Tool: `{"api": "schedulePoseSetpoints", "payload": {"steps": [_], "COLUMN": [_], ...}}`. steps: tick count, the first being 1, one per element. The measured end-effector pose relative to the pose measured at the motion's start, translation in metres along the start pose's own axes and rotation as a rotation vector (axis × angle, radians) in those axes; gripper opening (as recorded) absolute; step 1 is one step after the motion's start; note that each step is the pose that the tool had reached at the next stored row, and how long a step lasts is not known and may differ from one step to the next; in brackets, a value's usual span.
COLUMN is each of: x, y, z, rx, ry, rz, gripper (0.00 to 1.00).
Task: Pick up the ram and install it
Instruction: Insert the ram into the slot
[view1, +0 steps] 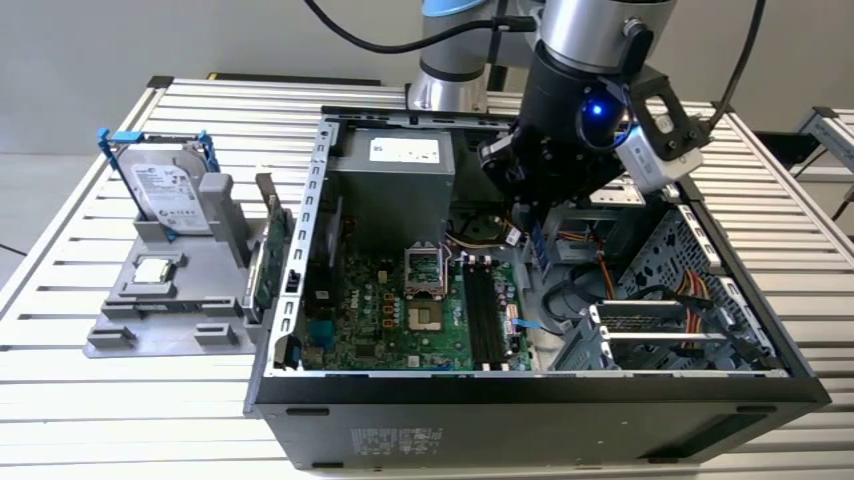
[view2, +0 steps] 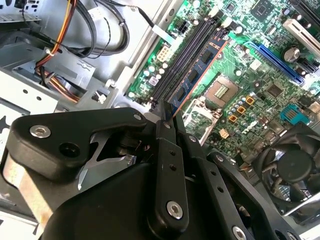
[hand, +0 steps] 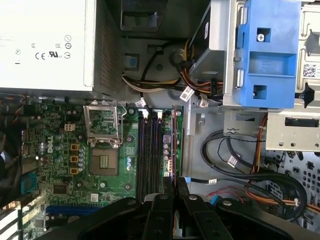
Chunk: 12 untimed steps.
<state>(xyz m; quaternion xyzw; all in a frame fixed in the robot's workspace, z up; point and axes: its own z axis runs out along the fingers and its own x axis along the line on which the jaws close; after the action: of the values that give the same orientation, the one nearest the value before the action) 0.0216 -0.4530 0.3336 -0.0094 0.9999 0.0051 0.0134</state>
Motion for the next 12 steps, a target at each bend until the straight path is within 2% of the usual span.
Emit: {"api": "schedulePoseSetpoints", "payload": {"steps": [12], "x": [0.0001], "y": [0.0], "z": [0.0042], "rx": [0.0004], "ry": [0.0], "rz": [0.0], "gripper": [0.0]}}
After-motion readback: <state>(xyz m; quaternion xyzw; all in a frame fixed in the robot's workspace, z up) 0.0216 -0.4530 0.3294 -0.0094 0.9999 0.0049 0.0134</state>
